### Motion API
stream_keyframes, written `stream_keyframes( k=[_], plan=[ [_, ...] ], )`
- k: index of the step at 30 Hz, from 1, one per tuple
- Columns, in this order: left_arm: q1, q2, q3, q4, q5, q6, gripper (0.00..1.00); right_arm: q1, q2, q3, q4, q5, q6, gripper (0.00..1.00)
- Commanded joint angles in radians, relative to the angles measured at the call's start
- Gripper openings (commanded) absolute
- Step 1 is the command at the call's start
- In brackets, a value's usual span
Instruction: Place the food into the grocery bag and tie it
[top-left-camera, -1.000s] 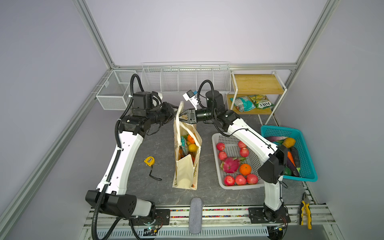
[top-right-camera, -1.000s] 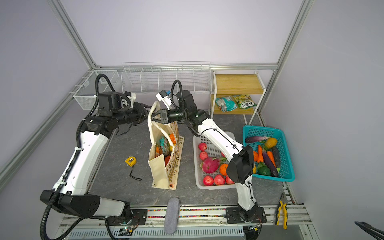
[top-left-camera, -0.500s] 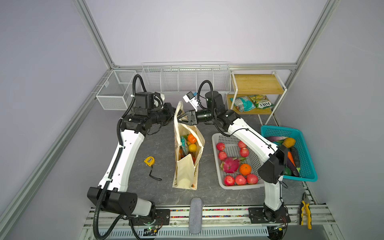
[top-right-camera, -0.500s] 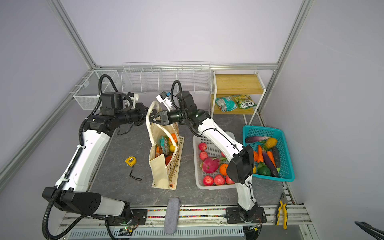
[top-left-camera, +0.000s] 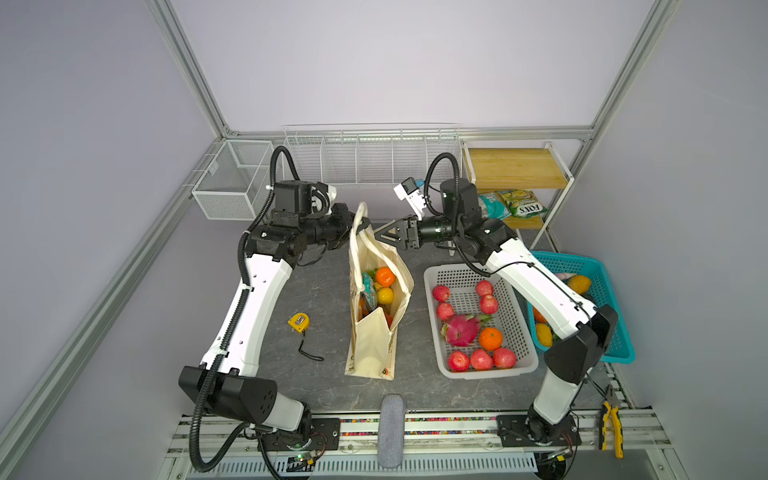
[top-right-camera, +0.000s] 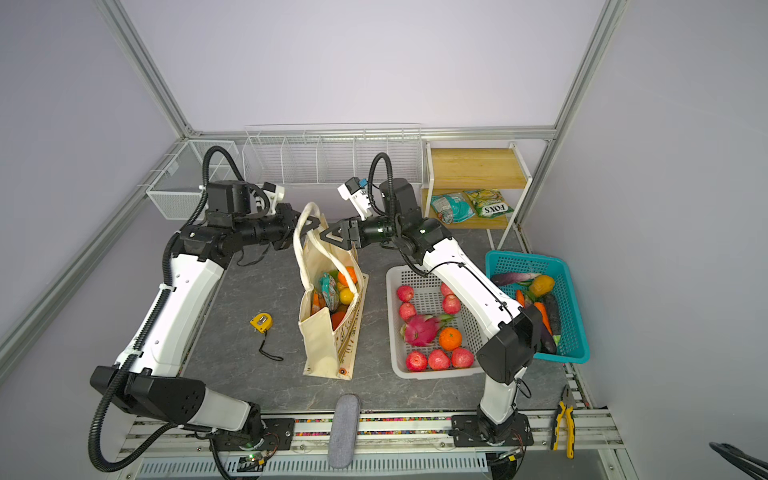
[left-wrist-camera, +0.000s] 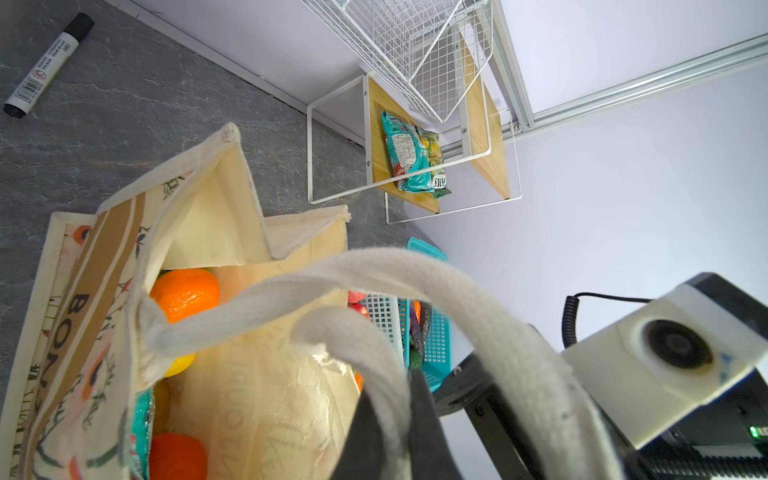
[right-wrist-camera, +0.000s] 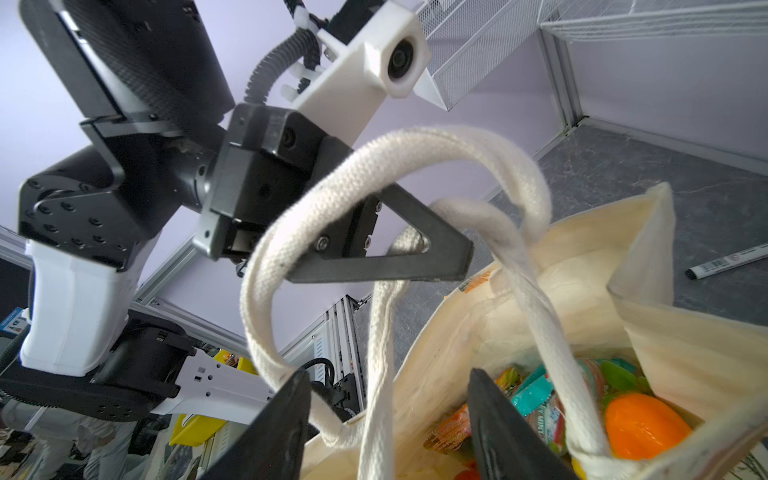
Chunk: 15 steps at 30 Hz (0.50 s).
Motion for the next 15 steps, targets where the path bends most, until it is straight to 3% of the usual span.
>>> stream_keyframes(
  k=[1,6,11,15],
  plan=[
    [-0.007,0.021,0.085,-0.063,0.011,0.03,0.0,-0.027,-0.054,-0.046,-0.01,0.027,-0.031,0.62],
    [-0.008,0.056,0.161,-0.104,0.011,0.041,0.0,-0.049,-0.079,-0.117,0.012,0.029,-0.031,0.49],
    [-0.032,0.085,0.167,-0.045,0.045,-0.001,0.0,-0.051,-0.092,-0.214,0.071,0.044,-0.028,0.22],
    [-0.041,0.094,0.144,0.025,0.077,-0.053,0.0,-0.052,-0.085,-0.249,0.1,0.039,-0.028,0.13]
  ],
)
